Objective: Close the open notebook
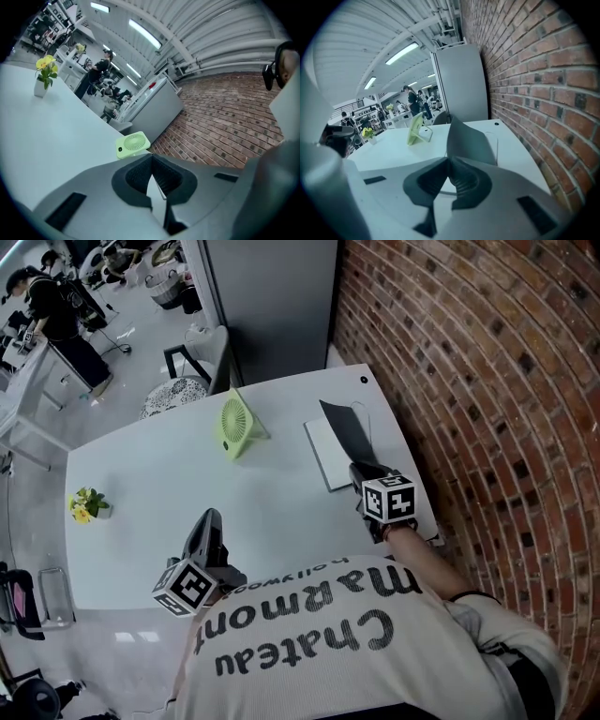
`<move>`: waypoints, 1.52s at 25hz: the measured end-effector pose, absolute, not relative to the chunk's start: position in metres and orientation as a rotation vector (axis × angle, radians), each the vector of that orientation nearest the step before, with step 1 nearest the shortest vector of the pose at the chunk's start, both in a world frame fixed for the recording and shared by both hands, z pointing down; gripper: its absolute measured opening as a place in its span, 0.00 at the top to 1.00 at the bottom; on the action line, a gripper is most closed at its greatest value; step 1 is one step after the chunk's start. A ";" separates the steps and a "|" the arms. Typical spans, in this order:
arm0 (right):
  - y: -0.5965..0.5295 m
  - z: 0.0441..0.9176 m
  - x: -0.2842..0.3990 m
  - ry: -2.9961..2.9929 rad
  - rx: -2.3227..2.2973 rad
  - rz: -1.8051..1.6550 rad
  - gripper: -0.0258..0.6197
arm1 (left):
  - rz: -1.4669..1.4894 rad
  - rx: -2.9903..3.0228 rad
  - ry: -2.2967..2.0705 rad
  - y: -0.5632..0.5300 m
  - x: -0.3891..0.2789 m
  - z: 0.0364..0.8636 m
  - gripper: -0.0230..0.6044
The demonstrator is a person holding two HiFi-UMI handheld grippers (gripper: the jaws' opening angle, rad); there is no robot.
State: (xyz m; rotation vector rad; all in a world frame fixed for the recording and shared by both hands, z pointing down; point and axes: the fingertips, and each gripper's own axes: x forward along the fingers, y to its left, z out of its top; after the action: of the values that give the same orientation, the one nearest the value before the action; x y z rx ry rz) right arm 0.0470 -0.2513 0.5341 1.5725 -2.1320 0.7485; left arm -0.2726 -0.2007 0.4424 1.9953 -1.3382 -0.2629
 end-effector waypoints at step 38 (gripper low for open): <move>-0.253 0.593 0.015 -2.154 1.205 0.741 0.91 | -0.320 1.825 -1.548 -0.159 -0.282 0.445 0.96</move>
State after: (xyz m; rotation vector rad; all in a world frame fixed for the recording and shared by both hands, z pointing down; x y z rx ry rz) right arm 0.0150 -0.2529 0.5931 1.2047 -2.1543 0.7409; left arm -0.2817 -0.1592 0.4453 1.8250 -1.5480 -0.3202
